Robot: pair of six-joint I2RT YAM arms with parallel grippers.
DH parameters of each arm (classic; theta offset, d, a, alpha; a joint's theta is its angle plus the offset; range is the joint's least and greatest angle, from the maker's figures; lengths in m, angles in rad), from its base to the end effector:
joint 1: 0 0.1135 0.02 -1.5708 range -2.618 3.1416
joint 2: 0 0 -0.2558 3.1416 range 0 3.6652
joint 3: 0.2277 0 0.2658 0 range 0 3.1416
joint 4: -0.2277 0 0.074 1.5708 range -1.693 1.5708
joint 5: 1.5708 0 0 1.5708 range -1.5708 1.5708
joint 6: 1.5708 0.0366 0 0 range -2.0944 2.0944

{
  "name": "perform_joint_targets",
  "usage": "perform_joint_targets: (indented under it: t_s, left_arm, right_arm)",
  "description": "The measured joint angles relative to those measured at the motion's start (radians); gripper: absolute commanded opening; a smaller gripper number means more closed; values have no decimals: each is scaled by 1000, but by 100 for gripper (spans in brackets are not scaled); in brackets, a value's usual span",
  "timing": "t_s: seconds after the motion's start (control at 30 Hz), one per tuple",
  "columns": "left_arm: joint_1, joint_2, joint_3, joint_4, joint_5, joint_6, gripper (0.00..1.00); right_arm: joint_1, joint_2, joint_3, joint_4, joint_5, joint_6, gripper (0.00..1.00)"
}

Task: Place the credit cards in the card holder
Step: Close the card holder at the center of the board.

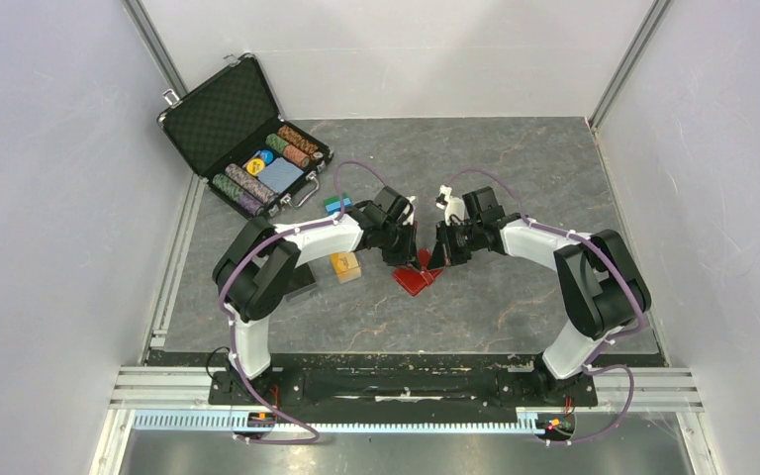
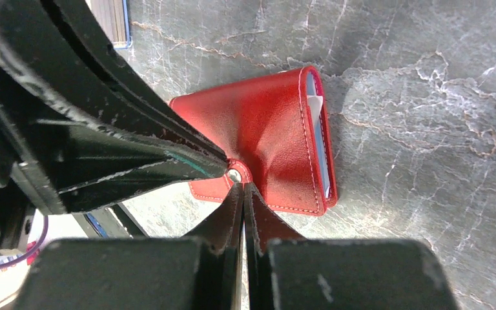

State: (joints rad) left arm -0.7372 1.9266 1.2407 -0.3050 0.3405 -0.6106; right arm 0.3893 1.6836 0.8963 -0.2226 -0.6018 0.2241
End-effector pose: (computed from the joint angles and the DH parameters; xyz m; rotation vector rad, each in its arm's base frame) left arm 0.2931 -0.2826 0.1449 0.3161 2.7470 -0.8851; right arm 0.2969 0.1442 0.1384 -0.4484 2.5851 1.0004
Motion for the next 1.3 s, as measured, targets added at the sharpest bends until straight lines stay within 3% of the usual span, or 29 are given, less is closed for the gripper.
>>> perform_joint_targets:
  t_s: [1.3]
  left_arm:
    - [-5, -5, 15, -65, -63, 2, 2]
  right_arm:
    - [32, 66, 22, 46, -2, 0, 0]
